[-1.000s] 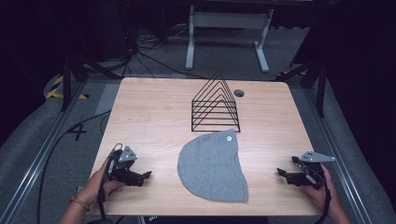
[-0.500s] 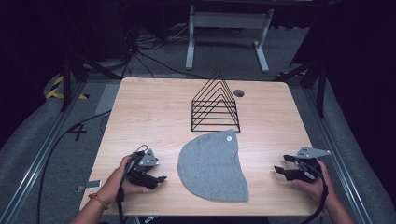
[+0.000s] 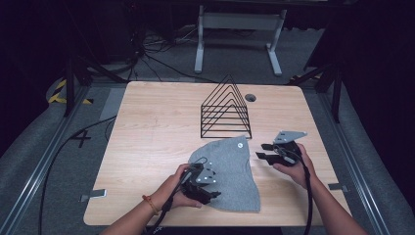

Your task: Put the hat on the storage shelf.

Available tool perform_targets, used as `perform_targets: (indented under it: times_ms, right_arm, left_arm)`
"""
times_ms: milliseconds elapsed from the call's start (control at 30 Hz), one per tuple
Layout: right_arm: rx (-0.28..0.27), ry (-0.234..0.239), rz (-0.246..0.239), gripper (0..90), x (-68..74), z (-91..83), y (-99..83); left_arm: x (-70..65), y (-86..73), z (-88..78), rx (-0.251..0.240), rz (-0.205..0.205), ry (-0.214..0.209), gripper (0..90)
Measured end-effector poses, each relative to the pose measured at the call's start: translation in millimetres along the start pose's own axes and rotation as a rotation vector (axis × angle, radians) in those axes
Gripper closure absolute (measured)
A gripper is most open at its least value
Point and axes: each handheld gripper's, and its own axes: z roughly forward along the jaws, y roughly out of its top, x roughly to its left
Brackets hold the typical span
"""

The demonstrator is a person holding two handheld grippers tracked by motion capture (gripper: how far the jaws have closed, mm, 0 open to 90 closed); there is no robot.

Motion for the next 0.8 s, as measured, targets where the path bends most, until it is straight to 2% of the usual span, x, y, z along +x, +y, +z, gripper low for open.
perform_targets:
  times_ms: [33, 67, 100, 133, 200, 233, 300, 367, 500, 567, 667, 767, 800]
  right_arm:
    - [0.000, 0.006, -0.011, 60.5, -0.4, 6.9, 5.8]
    - [0.002, 0.015, -0.016, 61.7, -0.5, 13.3, 11.1]
    - [0.009, 0.024, -0.030, 63.8, -0.3, 20.1, 15.6]
    - [0.020, 0.037, -0.047, 65.8, 0.2, 27.0, 19.3]
    - [0.050, 0.033, -0.087, 71.1, 2.9, 39.8, 24.1]
    - [0.070, 0.029, -0.102, 73.4, 3.6, 46.2, 25.9]
    - [0.091, 0.036, -0.118, 75.5, 6.6, 53.8, 27.0]
    - [0.105, 0.039, -0.132, 77.5, 9.3, 58.4, 27.1]
    - [0.122, 0.044, -0.138, 80.3, 12.0, 63.5, 23.4]
    - [0.118, 0.055, -0.136, 81.8, 12.0, 62.2, 21.4]
    - [0.127, 0.046, -0.145, 84.3, 15.5, 56.2, 16.6]
    - [0.154, 0.055, -0.137, 85.8, 22.0, 45.9, 10.1]
    - [0.167, 0.056, -0.143, 85.9, 25.2, 42.0, 8.1]
  left_arm:
    - [-0.2, 4.2, 3.6, -0.004, 0.019, -0.014, 34.1]
    - [-2.7, 7.9, 7.4, -0.014, 0.009, -0.037, 34.1]
    - [-3.0, 11.9, 10.4, -0.014, 0.023, -0.058, 34.3]
    - [-4.9, 15.1, 14.1, -0.019, 0.020, -0.080, 34.5]
    - [-5.9, 18.1, 17.3, -0.021, 0.033, -0.089, 36.7]
    - [-9.1, 22.3, 23.8, -0.016, 0.041, -0.111, 38.2]
    - [-11.4, 23.6, 28.5, -0.024, 0.050, -0.127, 41.2]
    - [-14.4, 23.0, 32.9, -0.006, 0.062, -0.140, 44.4]
    - [-15.5, 17.6, 35.0, 0.014, 0.071, -0.163, 52.1]
    - [-11.9, 13.2, 31.4, 0.007, 0.053, -0.176, 54.7]
    - [-8.3, 6.4, 23.4, 0.027, 0.025, -0.167, 56.8]
    - [-4.1, -4.3, 12.2, 0.044, 0.020, -0.151, 56.7]
    - [-2.5, -11.0, 6.4, 0.043, -0.009, -0.141, 56.6]
